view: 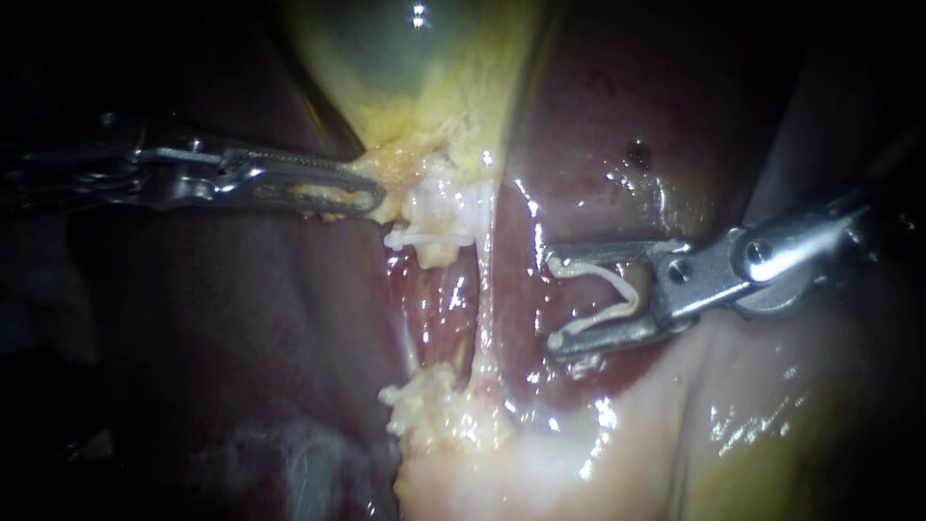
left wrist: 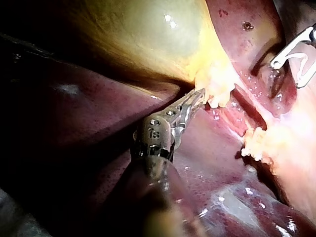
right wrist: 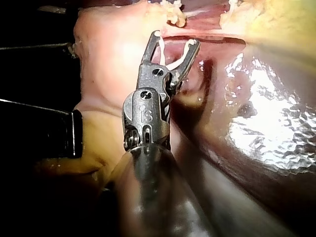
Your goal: Clipping first clip right tube
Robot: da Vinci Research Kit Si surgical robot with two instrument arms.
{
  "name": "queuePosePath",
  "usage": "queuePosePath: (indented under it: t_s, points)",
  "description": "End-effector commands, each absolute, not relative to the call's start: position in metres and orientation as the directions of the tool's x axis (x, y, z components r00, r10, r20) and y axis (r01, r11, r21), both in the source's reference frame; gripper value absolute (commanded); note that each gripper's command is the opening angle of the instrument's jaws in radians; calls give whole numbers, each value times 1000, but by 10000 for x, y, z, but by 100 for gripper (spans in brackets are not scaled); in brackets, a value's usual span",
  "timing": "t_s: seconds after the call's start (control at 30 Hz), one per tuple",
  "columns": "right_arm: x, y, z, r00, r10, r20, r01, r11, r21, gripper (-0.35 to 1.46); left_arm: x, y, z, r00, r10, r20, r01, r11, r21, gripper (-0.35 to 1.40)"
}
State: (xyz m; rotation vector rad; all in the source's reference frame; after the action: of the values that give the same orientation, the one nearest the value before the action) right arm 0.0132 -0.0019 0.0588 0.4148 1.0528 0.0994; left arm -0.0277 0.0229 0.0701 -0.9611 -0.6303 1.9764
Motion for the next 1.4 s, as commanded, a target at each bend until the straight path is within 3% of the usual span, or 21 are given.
queuePosePath:
  t_s: [0.03, 0.7, 1.27, 1.4]
  points:
    - [132, -19, 588, 498, 275, -822, 116, 918, 378, 50, -276, 229, 700, -363, 845, -393, -460, -529, -713, -35]
    - [132, -20, 588, 498, 275, -822, 117, 918, 378, 50, -227, 262, 570, -309, 860, -407, -478, -510, -715, -35]
    - [137, -23, 589, 498, 268, -825, 117, 922, 370, 50, -226, 258, 556, -302, 860, -411, -483, -510, -712, -35]
    - [146, -30, 595, 503, 301, -811, 103, 910, 402, 50, -227, 256, 553, -301, 861, -411, -484, -509, -712, -35]
